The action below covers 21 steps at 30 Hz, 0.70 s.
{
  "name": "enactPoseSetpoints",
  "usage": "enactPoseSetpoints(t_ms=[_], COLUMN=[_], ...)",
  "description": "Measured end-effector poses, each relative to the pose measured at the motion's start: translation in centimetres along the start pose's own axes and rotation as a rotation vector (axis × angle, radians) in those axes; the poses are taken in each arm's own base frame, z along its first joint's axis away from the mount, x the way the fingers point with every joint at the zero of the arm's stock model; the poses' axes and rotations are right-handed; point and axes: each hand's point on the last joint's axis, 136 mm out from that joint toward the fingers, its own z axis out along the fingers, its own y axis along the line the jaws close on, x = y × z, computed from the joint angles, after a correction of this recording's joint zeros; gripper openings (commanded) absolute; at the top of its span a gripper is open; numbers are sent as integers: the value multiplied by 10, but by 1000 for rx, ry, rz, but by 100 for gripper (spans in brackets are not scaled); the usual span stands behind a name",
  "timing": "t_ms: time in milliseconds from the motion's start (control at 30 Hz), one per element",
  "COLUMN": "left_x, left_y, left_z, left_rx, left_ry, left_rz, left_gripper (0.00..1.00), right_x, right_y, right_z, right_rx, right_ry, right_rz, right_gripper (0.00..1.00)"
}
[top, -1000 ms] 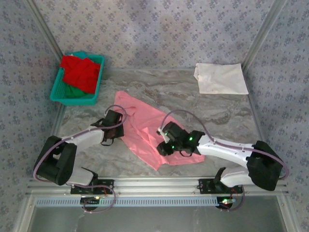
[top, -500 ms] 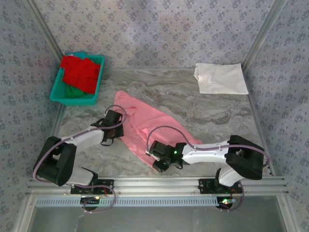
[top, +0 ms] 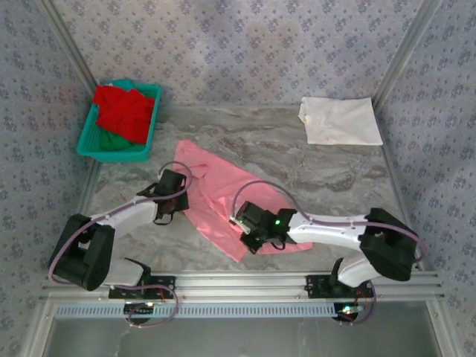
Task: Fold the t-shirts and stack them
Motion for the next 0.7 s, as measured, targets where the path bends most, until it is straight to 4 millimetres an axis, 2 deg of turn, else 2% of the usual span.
enactPoseSetpoints(t_ms=[100,200,500,700], left_x=[1,1,-4,-7], left_y=[3,3,-3,-12], left_z=[0,0,-7,-18], left_rx=[-6,-9,31,91], left_ry=[1,0,-19,-33], left_rz=[-3,-3,33,55], left_gripper=[0,0,0,0], right_x=[-11,-22,-52,-47], right_y=[-11,-32,-150,-237], right_z=[-18,-35,-102,-157], right_rx=[-22,-19,218,487], right_ry=[-51,-109,-279,-359], right_rz=[53,128,403,578], right_gripper=[0,0,0,0])
